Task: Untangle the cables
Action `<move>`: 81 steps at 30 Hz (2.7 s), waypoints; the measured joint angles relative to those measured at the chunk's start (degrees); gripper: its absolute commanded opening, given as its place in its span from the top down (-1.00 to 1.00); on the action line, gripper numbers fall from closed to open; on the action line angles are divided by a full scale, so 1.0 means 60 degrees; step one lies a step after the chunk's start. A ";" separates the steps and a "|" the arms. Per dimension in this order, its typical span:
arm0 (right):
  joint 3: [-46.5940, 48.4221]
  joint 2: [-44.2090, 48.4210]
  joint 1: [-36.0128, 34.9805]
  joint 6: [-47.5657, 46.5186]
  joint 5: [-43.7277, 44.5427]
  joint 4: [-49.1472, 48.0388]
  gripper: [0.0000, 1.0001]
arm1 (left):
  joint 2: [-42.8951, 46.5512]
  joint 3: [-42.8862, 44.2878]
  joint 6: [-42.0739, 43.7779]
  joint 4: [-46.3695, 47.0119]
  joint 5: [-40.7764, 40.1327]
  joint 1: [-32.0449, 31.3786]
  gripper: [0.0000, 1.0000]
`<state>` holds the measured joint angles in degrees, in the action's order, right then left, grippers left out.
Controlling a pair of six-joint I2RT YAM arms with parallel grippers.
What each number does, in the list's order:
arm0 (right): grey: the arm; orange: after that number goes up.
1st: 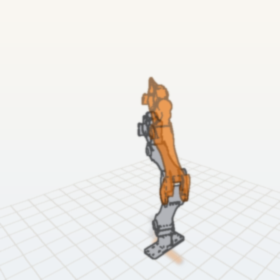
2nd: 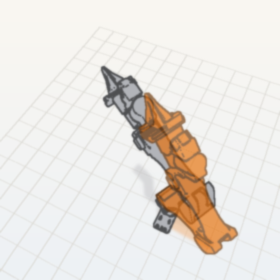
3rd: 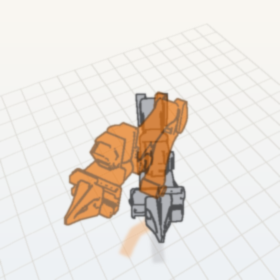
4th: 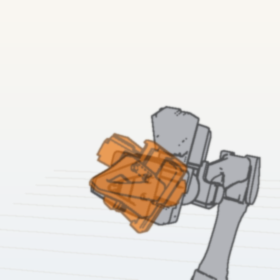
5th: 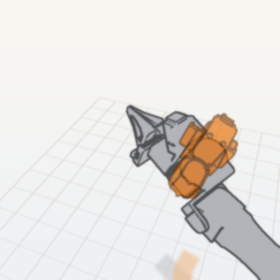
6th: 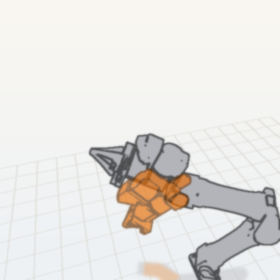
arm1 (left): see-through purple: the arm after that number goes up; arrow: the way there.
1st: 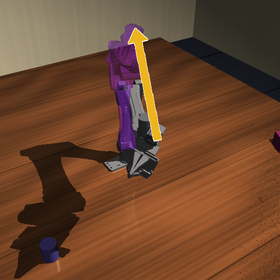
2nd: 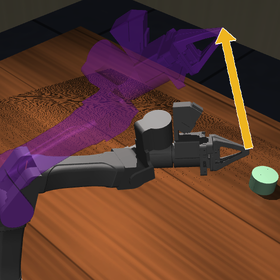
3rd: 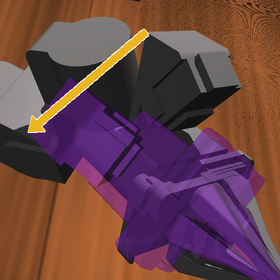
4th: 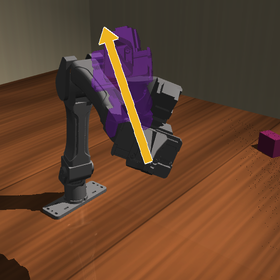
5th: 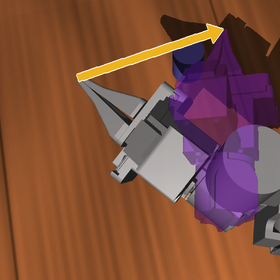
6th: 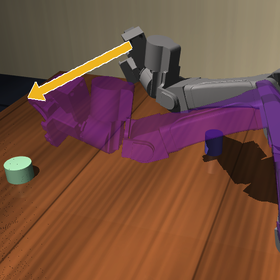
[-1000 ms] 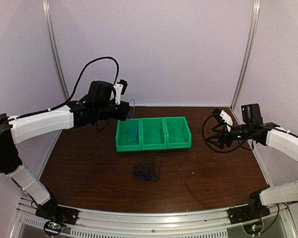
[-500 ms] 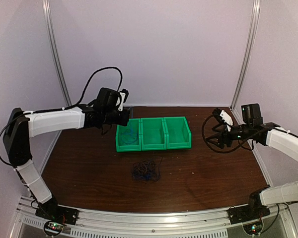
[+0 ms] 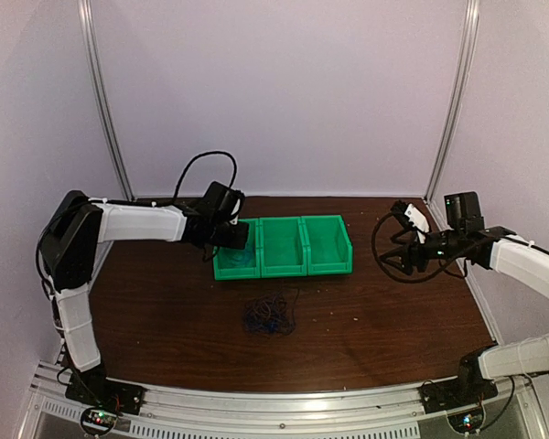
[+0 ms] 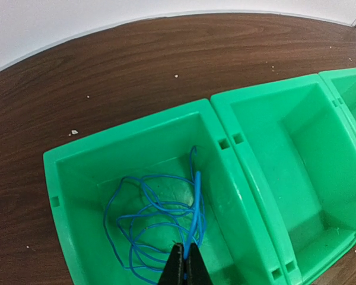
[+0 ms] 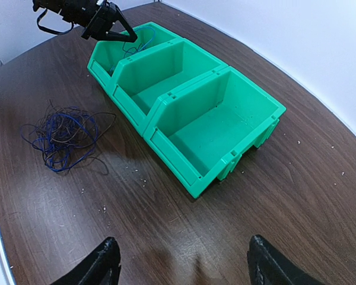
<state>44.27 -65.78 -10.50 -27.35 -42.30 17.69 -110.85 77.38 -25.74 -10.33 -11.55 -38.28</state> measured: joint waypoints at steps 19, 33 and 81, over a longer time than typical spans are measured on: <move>-0.0011 0.0127 0.0000 -0.0127 0.0040 0.0000 -0.49 | -0.0645 0.0743 -0.0663 -0.0787 0.0463 0.0062 0.71; -0.0015 0.0222 0.0000 -0.0131 0.0040 0.0000 -0.49 | 0.0645 0.0707 -0.0579 -0.1268 0.0499 0.0062 0.17; 0.4707 -0.6892 -0.5442 -0.0947 0.0131 0.0790 -0.18 | 0.4102 -0.6521 0.1723 0.3741 0.4404 -0.1545 0.02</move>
<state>72.51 -107.13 -43.16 -33.04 -41.52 22.44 -86.24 38.26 -15.40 12.12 14.87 -47.55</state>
